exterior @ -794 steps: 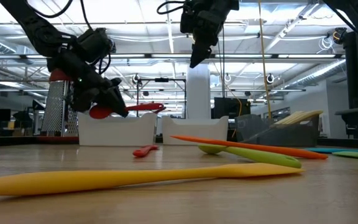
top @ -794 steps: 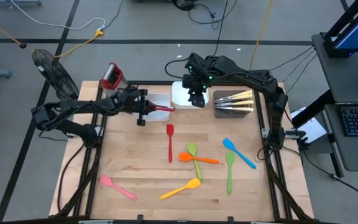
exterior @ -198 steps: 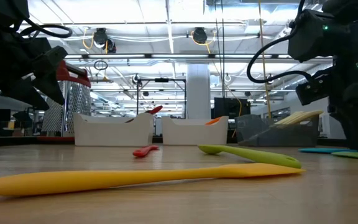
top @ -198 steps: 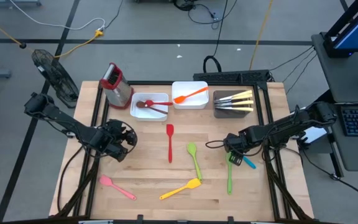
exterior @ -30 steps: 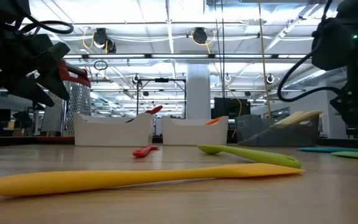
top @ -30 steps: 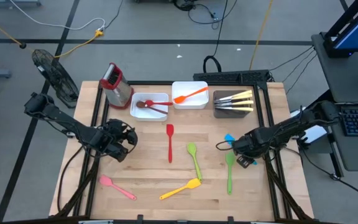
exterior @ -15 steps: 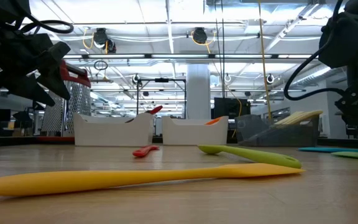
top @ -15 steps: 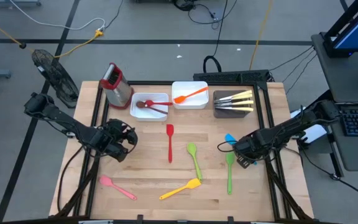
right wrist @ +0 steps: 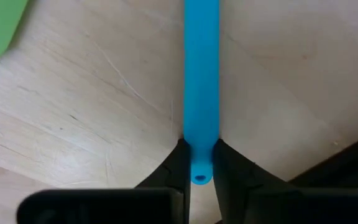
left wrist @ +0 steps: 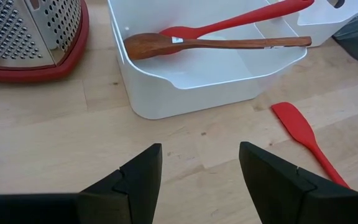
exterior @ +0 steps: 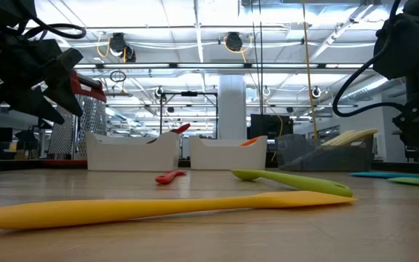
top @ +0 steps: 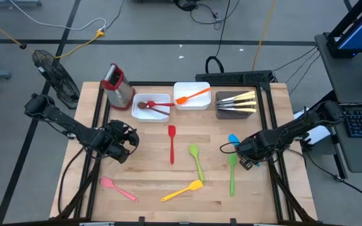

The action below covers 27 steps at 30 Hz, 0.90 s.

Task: Pick & Place Kitchen Items
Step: Put the blue spatula into the right white bin

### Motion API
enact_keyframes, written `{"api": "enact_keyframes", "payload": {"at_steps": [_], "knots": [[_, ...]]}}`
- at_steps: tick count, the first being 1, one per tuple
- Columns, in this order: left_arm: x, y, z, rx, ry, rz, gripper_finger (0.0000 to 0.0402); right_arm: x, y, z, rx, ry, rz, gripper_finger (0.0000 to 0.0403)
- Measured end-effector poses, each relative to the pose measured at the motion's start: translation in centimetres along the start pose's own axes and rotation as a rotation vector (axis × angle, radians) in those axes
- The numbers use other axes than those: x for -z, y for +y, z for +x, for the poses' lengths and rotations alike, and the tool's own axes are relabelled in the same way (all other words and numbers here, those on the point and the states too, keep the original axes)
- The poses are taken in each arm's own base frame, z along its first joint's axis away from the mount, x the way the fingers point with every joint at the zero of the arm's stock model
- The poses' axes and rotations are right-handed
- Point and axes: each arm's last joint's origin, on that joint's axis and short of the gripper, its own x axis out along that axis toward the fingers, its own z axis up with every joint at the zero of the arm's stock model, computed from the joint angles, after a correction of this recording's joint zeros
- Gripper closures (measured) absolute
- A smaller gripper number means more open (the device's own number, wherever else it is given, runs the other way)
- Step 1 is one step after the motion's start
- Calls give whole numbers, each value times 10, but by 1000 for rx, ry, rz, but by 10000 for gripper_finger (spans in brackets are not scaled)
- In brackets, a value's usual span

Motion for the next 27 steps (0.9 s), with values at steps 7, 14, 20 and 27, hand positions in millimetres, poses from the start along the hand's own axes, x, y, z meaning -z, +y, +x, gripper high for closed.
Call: {"api": "enact_keyframes", "payload": {"at_steps": [7,14,20,27], "knots": [[0,0,0,0,0,-1,182,0,9,-9,-34,-19,-33,369],[0,0,0,0,0,0,183,0,11,-12,-46,-27,-39,369],[0,0,0,0,0,0,183,2,8,-19,-99,-74,-28,369],[0,0,0,0,1,0,182,3,5,-26,-154,-142,7,370]]}}
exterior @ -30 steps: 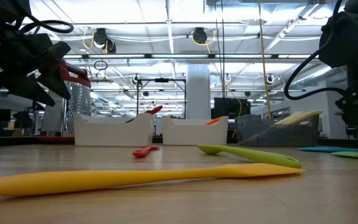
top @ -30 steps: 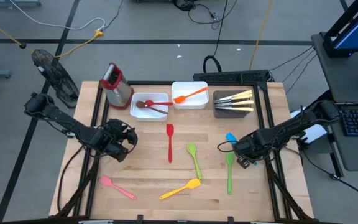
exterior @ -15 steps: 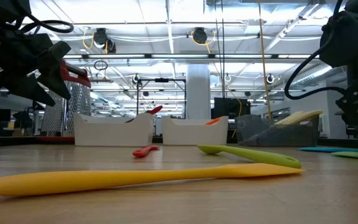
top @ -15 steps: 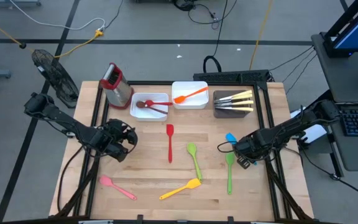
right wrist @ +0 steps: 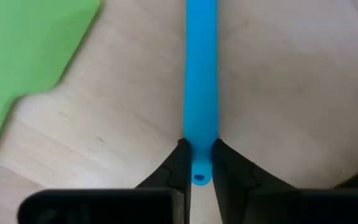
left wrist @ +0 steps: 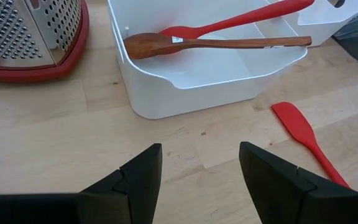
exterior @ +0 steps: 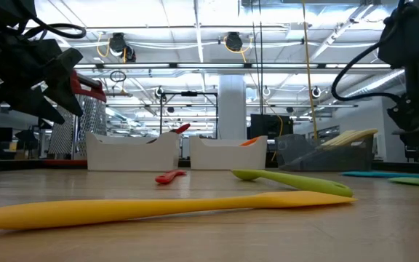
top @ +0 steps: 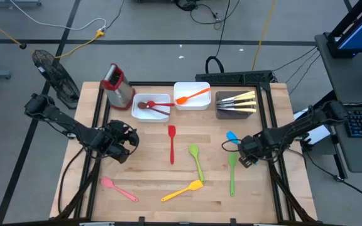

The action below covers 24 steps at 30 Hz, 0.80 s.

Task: Pick & Place Kitchen Items
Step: Put the blue spatula into the right white bin

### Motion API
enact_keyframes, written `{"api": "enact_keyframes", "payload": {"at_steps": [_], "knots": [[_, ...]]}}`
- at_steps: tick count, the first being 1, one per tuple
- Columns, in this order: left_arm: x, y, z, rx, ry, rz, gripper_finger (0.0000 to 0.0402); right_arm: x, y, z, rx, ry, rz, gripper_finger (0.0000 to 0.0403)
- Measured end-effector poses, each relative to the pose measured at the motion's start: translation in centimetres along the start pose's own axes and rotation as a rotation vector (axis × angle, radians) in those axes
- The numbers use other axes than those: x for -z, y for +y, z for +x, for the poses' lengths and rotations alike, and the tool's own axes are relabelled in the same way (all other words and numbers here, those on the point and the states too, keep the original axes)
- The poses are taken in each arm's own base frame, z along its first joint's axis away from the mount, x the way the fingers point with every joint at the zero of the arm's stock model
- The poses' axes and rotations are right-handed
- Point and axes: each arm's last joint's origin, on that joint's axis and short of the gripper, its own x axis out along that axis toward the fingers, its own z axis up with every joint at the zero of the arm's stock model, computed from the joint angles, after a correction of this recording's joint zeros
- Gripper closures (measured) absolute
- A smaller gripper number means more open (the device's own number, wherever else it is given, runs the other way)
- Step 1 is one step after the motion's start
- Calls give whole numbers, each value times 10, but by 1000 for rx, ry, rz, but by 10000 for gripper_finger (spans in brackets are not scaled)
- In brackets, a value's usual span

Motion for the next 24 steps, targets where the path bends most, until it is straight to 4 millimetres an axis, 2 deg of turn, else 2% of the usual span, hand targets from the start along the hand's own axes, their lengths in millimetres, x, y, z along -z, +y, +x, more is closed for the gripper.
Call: {"api": "enact_keyframes", "payload": {"at_steps": [8,24], "knots": [[0,0,0,2,-16,0,182,0,0,-3,-9,-4,-3,402],[-1,0,0,3,-25,-1,183,0,0,-3,-10,-35,-6,401]]}}
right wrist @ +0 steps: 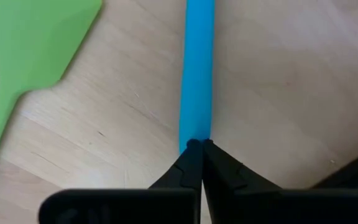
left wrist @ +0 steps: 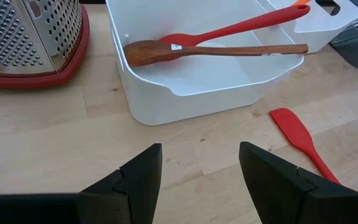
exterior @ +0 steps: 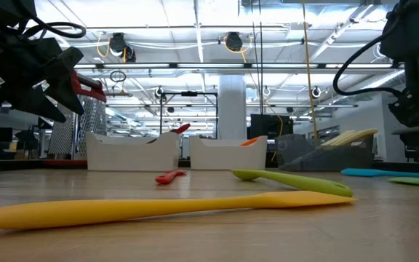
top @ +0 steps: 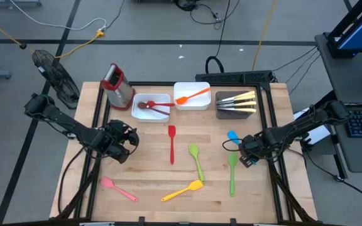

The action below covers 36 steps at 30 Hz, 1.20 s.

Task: Pick & Place Kitchen Items
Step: Put the blue spatula into the right white bin

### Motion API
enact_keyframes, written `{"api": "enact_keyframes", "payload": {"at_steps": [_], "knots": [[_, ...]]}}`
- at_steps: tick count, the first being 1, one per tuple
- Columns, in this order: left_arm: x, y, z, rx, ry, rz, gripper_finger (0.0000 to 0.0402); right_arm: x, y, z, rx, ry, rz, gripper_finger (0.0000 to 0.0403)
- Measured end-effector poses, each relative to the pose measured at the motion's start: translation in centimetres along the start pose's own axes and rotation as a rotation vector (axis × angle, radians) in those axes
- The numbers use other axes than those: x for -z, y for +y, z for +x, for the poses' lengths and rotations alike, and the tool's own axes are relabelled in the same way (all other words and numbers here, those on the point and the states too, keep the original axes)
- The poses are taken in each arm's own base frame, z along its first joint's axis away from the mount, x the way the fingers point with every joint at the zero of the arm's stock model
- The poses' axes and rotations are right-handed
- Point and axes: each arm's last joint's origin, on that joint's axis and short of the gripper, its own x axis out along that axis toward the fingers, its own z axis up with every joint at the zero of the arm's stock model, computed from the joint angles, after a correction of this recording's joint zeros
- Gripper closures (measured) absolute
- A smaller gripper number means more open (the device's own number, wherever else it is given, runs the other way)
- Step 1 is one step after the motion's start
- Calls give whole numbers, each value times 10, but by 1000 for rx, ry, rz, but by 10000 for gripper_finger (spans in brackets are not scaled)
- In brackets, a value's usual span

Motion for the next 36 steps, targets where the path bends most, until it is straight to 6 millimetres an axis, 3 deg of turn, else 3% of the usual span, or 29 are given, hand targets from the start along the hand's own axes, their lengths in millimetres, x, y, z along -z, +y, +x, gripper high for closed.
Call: {"api": "enact_keyframes", "payload": {"at_steps": [5,19,36], "knots": [[0,0,0,0,0,0,181,-1,1,0,-15,-8,-18,393],[0,0,0,0,0,0,182,-6,10,1,-88,-101,-24,299],[0,0,0,0,-1,0,181,-10,10,27,63,-34,-16,309]]}}
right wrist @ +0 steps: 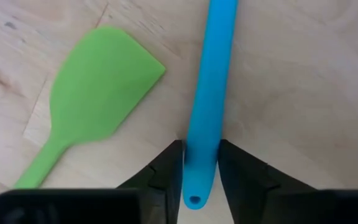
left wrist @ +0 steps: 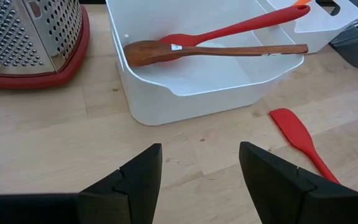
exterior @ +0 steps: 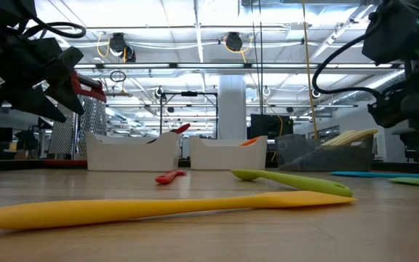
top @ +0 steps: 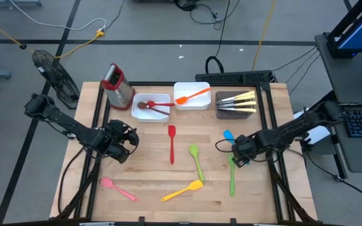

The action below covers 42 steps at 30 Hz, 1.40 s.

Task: Pick & Place Kitchen Items
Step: Put the blue spatula into the right white bin

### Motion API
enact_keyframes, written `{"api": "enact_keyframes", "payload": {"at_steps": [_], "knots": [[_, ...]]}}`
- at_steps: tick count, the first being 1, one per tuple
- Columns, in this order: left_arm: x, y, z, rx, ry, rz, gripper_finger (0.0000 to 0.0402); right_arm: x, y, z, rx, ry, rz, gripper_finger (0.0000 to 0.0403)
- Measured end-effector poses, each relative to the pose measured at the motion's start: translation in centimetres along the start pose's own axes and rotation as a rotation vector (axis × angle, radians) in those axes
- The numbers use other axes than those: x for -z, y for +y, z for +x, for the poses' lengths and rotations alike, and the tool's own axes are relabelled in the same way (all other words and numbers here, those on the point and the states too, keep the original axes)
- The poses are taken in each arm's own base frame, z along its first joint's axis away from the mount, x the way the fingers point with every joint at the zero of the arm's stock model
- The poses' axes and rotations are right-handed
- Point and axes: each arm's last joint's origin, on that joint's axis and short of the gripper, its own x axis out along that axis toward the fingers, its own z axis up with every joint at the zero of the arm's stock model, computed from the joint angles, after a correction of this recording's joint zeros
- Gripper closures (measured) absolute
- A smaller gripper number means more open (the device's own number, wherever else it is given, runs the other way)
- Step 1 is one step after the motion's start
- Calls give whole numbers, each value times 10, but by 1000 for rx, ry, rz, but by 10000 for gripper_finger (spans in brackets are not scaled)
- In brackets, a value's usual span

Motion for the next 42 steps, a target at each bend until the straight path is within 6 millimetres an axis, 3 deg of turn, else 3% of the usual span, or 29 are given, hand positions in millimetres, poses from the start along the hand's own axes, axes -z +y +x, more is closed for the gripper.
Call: {"api": "enact_keyframes", "payload": {"at_steps": [11,20,42], "knots": [[0,0,0,0,0,0,182,-2,-3,15,178,36,29,345],[0,0,0,0,0,0,183,-1,-10,13,267,-7,76,353],[-1,0,0,1,-18,5,181,-4,-1,2,301,-69,70,365]]}}
